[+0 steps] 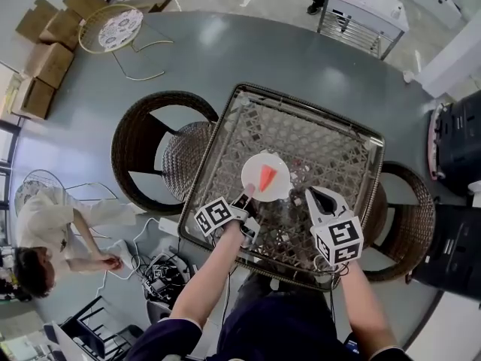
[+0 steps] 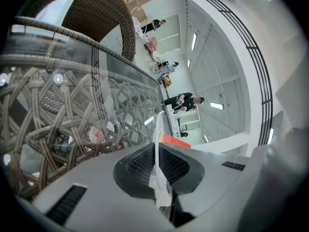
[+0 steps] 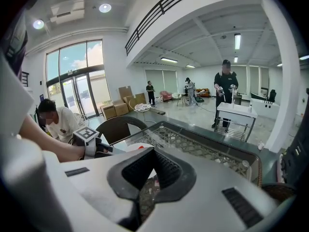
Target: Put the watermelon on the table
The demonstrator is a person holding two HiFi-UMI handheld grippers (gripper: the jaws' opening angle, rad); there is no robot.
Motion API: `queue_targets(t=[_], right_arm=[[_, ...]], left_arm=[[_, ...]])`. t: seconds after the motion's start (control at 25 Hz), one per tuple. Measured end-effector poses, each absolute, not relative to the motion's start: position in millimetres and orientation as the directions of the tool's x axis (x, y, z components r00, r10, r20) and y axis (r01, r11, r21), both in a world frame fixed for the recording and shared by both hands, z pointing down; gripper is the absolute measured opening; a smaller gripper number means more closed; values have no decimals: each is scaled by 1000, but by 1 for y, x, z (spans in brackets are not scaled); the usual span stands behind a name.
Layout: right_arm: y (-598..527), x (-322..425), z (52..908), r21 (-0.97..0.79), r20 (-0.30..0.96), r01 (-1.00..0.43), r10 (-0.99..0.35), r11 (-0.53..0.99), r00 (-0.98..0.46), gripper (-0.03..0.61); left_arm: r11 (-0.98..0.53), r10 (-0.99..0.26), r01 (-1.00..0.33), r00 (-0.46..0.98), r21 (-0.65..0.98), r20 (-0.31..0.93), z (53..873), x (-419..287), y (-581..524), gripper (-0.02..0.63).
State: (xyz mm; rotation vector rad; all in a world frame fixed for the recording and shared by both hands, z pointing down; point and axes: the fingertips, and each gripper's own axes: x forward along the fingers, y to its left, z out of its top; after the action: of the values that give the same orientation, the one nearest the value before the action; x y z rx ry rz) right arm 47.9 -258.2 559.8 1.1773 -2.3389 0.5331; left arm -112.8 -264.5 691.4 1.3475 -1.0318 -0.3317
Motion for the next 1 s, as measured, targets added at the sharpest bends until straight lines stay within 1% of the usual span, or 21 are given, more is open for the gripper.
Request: queue_targets(t=[0.72,1.0], right_arm=[[-266,61,567,-138,573,-833,-643,535,-508,3],[-265,67,569,-142,573,-838,-647,527,-503,3]], left_arm=[[263,-705,-372,555,890,441,709,-100,-271,15],[276,-703,-410,530,869,474,715,-101,-270,15]])
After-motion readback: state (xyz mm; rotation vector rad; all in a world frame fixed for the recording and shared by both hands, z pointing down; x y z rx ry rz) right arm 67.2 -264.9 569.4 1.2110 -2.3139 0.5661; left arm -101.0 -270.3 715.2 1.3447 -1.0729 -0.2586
